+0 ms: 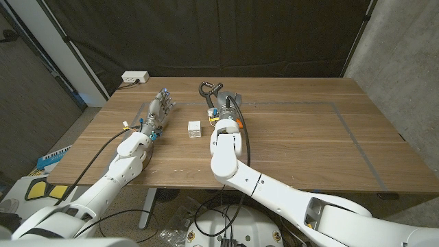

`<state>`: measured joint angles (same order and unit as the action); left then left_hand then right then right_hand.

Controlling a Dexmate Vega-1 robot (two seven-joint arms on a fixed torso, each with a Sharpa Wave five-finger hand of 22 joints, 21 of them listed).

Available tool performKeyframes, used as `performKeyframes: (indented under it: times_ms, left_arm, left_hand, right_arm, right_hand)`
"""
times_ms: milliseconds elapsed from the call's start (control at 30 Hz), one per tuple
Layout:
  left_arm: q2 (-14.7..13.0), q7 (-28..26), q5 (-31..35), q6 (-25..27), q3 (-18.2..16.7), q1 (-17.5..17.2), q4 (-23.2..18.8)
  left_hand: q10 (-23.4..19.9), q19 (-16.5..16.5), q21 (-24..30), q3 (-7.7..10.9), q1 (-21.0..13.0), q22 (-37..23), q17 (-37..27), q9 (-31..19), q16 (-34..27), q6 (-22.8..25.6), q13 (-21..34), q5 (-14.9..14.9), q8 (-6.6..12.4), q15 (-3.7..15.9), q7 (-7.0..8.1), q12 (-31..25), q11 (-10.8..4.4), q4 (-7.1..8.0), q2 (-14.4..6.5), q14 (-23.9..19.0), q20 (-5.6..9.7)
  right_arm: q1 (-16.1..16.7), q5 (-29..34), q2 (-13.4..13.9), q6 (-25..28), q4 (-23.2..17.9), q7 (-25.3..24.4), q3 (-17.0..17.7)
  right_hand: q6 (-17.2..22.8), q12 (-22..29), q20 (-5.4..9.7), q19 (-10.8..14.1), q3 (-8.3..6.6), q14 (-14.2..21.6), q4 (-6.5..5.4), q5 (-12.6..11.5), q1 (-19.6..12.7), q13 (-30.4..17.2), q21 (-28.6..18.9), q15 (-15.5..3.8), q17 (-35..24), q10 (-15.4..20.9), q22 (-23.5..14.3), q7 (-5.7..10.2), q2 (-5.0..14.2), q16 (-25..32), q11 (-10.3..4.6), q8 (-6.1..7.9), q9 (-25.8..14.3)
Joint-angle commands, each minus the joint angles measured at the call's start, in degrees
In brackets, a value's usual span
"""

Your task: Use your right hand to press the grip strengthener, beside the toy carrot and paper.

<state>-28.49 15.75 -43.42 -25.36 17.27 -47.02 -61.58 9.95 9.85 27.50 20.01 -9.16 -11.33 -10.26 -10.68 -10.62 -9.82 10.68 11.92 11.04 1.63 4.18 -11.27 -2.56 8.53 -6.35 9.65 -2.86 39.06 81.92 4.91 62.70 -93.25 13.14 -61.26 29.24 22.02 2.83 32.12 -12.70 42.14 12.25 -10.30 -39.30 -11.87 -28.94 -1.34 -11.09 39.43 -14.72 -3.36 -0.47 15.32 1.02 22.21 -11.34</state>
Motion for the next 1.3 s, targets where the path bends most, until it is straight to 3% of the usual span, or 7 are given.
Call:
performKeyframes:
  times_ms: [33,333,433,567,700,967,1300]
  left_arm:
    - [-0.4,-1.2,0.3,0.5,0.1,-0.7,-1.6]
    - [-0.5,-1.6,0.6,0.6,0.3,-0.7,-2.2]
    - [-0.5,-1.6,0.6,0.6,0.3,-0.7,-2.3]
    - [-0.5,-1.6,0.6,0.5,0.4,-0.9,-2.5]
    - [-0.7,-1.8,0.6,0.6,0.3,-1.2,-2.9]
    - [-1.1,-2.3,0.6,0.6,0.1,-1.8,-3.9]
    - [-1.3,-2.3,0.6,0.6,0.0,-2.0,-4.2]
  left_hand:
    - [1.5,1.8,-0.3,-0.4,0.1,-0.1,-0.2,-0.1,-0.1,-5.4,0.1,0.3,0.19,-0.01,0.49,-0.2,0.3,-0.05,0.3,2.3,-0.45]
    - [1.5,1.8,-0.3,-0.44,0.2,-0.1,-0.1,-0.1,-0.1,-5.5,0.1,0.4,0.2,0.1,0.58,-0.2,0.29,-0.07,0.3,2.3,-0.46]
    - [1.5,1.8,-0.3,-0.46,0.2,-0.1,-0.1,-0.1,-0.1,-5.4,0.1,0.4,0.21,0.13,0.55,-0.2,0.3,-0.08,0.3,2.3,-0.46]
    - [1.5,1.7,-0.4,-0.47,0.3,-0.1,-0.1,-0.1,-0.1,-5.5,0.1,0.4,0.2,0.12,0.55,-0.2,0.32,-0.1,0.3,2.3,-0.48]
    - [1.5,1.8,-0.4,-0.49,0.3,-0.1,-0.1,-0.1,-0.1,-5.4,0.1,0.4,0.21,0.1,0.59,-0.2,0.34,-0.11,0.3,2.3,-0.54]
    - [1.5,1.8,-0.4,-0.5,0.3,-0.1,-0.1,-0.1,-0.1,-5.4,0.1,0.5,0.25,0.16,0.7,-0.2,0.3,-0.12,0.3,2.3,-0.52]
    - [1.5,1.7,-0.5,-0.52,0.4,-0.1,-0.1,-0.1,-0.1,-5.4,0.1,0.5,0.26,0.18,0.75,-0.2,0.26,-0.14,0.2,2.3,-0.52]
  right_arm:
    - [0.7,-5.9,2.4,1.8,-2.6,-11.3,1.3]
    - [-0.3,-9.0,4.1,3.0,-3.6,-13.4,0.0]
    - [-0.5,-9.8,4.5,3.4,-4.1,-14.1,-0.4]
    - [-0.8,-11.1,5.0,4.0,-4.6,-15.2,-0.8]
    - [-0.8,-12.6,5.4,4.3,-5.0,-16.8,-1.1]
    - [-0.9,-16.4,6.1,3.9,-6.1,-20.2,-1.2]
    - [-1.4,-20.9,7.8,3.4,-7.9,-22.8,-1.6]
  right_hand:
    - [7.9,0.3,2.18,3.6,-9.7,5.5,-2.64,-0.3,-9.8,-0.2,-2.6,-10.42,-0.4,4.1,-0.7,6.63,8.54,0.7,-2.64,0.84,-0.1]
    - [8.2,-0.4,4.76,7.8,-12.11,7.2,-1.9,-0.5,-14.2,-0.5,-6.0,-11.65,-0.6,4.8,-0.8,7.13,9.74,0.4,-3.51,0.78,-0.1]
    - [8.6,-0.9,7.33,8.7,-13.26,7.8,-1.82,-0.4,-16.9,-0.3,-7.5,-12.08,-0.9,5.0,-1.0,7.31,9.96,0.3,-3.82,0.68,-0.1]
    - [9.7,-1.5,9.24,10.2,-14.27,8.8,-1.76,-0.1,-20.8,0.0,-10.0,-12.33,-0.9,6.0,-1.5,8.05,9.74,0.2,-4.27,0.53,-0.1]
    - [11.1,-2.0,9.56,11.1,-14.73,10.1,-1.89,0.1,-24.4,0.2,-12.4,-12.43,-1.1,6.9,-2.2,8.45,10.06,0.4,-5.02,0.24,-0.1]
    - [14.8,-2.2,9.51,13.8,-14.95,12.2,-3.02,0.2,-27.1,0.5,-16.7,-12.09,-0.6,9.2,-3.2,8.63,10.55,0.3,-6.24,-0.28,0.0]
    - [17.9,-3.0,9.89,17.7,-16.1,15.6,-3.39,0.3,-28.1,1.4,-19.7,-11.68,0.4,11.6,-1.9,6.23,10.38,-0.3,-4.04,-2.01,0.5]
